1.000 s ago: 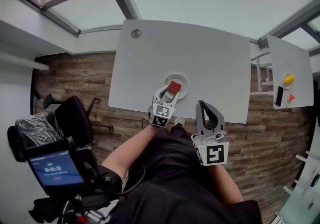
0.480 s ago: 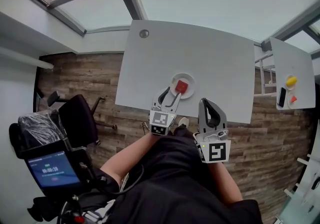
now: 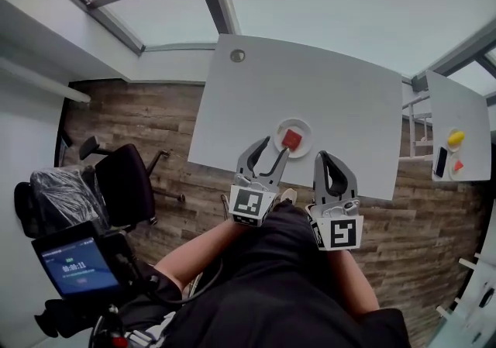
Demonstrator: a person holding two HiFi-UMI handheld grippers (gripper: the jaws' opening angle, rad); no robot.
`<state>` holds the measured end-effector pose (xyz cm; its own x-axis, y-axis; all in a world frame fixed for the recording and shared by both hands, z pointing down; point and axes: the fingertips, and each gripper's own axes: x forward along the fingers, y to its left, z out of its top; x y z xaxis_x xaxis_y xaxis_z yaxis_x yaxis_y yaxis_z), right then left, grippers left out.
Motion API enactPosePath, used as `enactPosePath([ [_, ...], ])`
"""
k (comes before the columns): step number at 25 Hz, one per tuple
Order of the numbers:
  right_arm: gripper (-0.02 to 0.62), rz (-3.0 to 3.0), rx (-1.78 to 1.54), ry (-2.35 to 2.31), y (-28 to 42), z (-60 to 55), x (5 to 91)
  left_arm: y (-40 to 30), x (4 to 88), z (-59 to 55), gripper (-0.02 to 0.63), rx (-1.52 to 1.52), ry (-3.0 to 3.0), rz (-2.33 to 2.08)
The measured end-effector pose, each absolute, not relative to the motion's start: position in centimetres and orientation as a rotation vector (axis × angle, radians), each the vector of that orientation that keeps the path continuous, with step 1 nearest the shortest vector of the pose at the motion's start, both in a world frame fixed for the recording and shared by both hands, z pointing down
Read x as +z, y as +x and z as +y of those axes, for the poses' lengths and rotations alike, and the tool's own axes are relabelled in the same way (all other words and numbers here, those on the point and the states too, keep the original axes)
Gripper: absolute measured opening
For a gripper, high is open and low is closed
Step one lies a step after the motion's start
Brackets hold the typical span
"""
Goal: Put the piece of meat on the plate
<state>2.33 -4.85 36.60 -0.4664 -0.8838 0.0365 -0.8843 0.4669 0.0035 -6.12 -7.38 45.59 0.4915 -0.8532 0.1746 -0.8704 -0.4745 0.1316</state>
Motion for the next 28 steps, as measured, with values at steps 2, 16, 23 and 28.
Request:
enactPosePath([
  [2,0.003,-2.669,0.015,1.599,2.0,-4.3,36.0,-6.4,43.7,-6.5,0.195,0.093,2.545,-1.474],
  [16,0.005,-2.722,0.018,1.559,1.3,-5.4,36.1,-7.1,38.6,-6.0,0.005,-0.042,2.623,-1.601],
  [23,0.003,-2.712,0.026,1.557,1.5,-5.8,36.3,-7.9,38.5,-6.5,0.005,-0.036,2.603,-1.664],
  [28,0.004,-2.698,0.032,1.557,1.6,-5.7,36.4,-8.0,37.8,-6.4,0.005,-0.123,2.597,-1.659],
])
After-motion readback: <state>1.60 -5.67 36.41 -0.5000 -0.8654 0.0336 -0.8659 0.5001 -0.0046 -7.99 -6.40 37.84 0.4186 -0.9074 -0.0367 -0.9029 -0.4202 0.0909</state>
